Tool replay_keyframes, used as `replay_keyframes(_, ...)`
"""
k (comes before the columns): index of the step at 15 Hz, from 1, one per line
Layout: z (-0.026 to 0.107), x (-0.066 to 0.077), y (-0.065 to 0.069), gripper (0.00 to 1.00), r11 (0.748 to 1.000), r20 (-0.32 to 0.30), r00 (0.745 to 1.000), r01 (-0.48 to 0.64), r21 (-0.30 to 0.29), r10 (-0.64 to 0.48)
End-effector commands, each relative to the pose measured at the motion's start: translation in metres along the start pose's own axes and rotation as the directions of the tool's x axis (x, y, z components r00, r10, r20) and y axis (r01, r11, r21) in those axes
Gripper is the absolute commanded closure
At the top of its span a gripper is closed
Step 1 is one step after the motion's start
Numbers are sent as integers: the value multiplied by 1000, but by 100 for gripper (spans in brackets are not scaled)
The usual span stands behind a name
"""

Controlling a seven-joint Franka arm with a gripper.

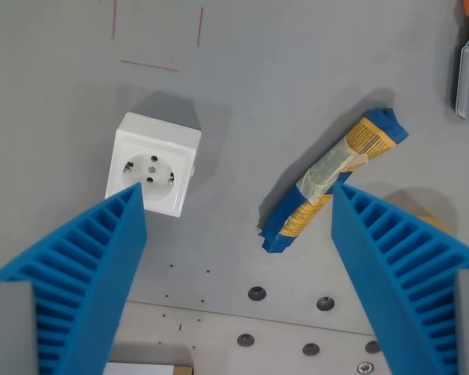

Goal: Pick up the blue bag

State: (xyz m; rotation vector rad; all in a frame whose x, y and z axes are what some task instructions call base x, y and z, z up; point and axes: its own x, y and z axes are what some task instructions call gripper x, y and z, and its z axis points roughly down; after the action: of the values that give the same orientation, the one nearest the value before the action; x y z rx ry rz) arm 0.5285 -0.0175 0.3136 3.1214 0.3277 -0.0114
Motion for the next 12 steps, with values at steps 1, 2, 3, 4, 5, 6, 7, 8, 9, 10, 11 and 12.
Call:
replay_keyframes(1,-1,0,0,0,1000,-2,1000,0,0,0)
replay_keyframes(2,-1,0,0,0,1000,-3,1000,-2,-1,2)
replay_keyframes(3,-1,0,0,0,1000,-4,1000,-7,-1,7)
replay_keyframes(4,0,-1,1,0,1000,-6,1000,-17,0,17)
replay_keyframes(5,1,-1,1,0,1000,-8,999,-31,0,31)
replay_keyframes(6,3,-2,2,0,999,-12,999,-51,0,51)
replay_keyframes(7,6,-4,4,0,997,-18,997,-75,0,75)
replay_keyframes(8,10,-6,6,0,995,-29,994,-103,0,103)
replay_keyframes(9,14,-9,8,0,991,-43,990,-132,0,132)
replay_keyframes(10,19,-12,10,0,987,-61,985,-162,0,162)
replay_keyframes(11,24,-15,13,0,981,-81,978,-195,1,194)
replay_keyframes(12,30,-19,15,0,974,-98,969,-227,4,227)
